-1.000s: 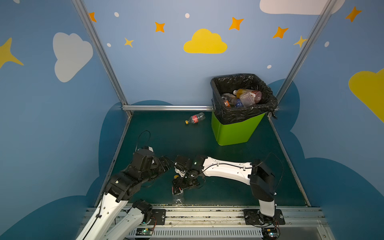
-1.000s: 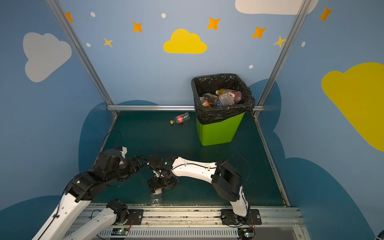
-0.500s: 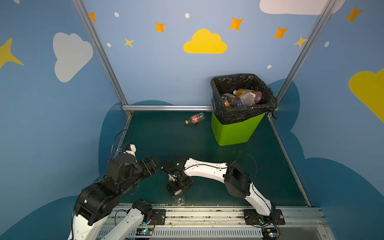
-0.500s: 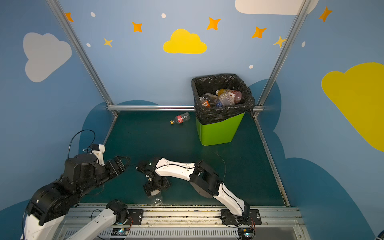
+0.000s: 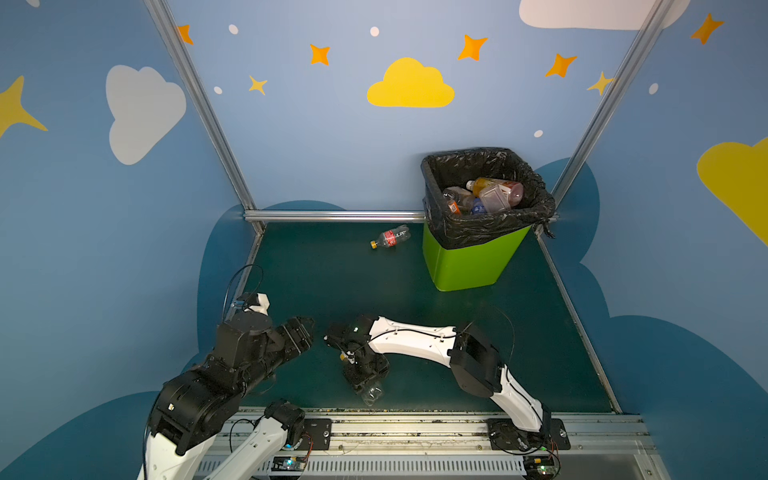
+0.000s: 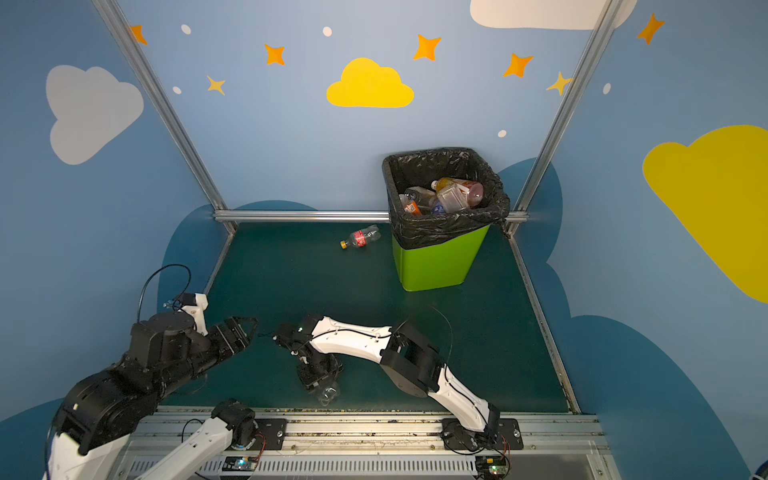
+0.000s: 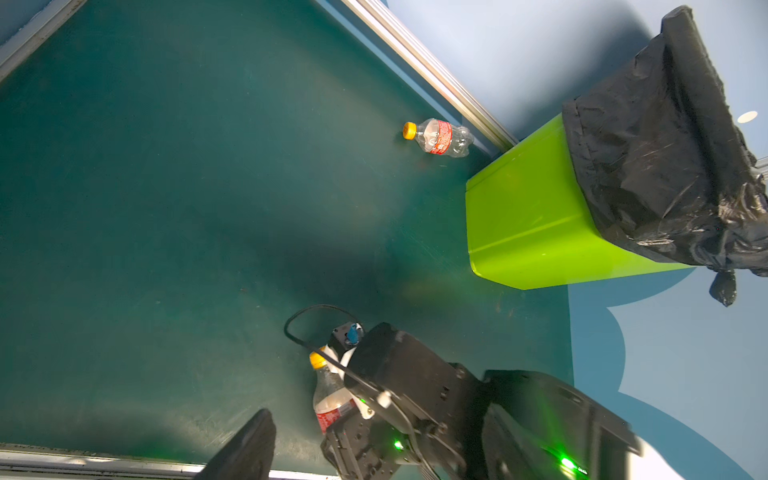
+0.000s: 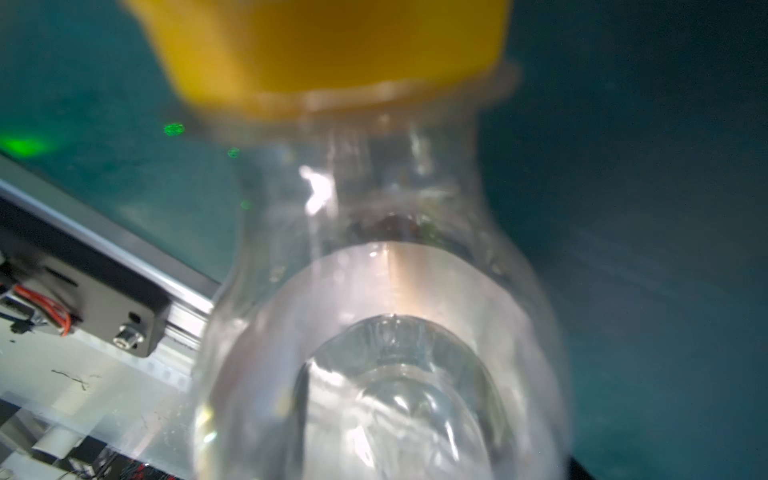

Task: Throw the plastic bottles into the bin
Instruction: 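Carry the bottle over the bin and open the right gripper while left arm reaches out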

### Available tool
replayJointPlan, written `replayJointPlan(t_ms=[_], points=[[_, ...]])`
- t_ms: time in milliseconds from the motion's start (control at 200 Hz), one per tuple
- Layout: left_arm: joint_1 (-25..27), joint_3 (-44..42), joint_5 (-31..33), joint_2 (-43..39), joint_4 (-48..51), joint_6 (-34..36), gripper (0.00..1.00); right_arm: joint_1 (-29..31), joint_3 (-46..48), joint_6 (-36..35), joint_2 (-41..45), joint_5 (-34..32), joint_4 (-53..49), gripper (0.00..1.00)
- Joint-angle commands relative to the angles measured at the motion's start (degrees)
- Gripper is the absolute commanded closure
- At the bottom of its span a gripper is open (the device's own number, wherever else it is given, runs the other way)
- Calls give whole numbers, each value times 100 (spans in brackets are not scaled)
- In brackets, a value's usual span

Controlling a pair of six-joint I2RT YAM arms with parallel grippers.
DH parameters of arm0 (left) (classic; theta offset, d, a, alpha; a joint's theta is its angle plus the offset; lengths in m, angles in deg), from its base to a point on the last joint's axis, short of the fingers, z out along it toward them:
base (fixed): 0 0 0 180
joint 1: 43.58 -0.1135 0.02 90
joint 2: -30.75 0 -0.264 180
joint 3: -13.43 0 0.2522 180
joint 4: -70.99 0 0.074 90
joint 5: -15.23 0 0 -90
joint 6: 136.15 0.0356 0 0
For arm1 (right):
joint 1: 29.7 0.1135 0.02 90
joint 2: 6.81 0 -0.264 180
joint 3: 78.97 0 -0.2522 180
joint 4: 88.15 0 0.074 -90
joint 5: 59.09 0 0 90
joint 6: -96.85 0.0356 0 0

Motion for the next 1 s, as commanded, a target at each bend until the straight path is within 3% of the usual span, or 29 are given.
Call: replayJointPlan(t_ms=[0,165,340,511,701,816,846,901,991], points=[[-20,-57,117,52,-116,17,20,3,16,-197,629,-415,-137,40],[-20,-11,244,128,-200,100,19,42,-71,-805,1379,-1223,108,41],[-25,211,334,410,-430,253,19,-150,-718,-1841,2067,-2985,249,42],[-26,607,181,1069,-799,429,19,-1187,-1815,-3449,2354,-3825,1082,42],[-33,1103,234,1660,-822,652,18,-3118,-3815,-4166,1626,-4002,2179,44],[-40,1161,248,1784,-867,635,17,-3928,-5059,-3941,879,-3911,2083,11],[-36,1154,254,1806,-866,613,16,-4047,-5274,-3859,780,-3869,1897,7],[-52,1136,263,1810,-833,598,16,-4185,-5253,-3709,861,-3704,1657,7],[-71,1028,264,1812,-819,547,15,-4444,-4456,-3183,1501,-2991,1734,7]])
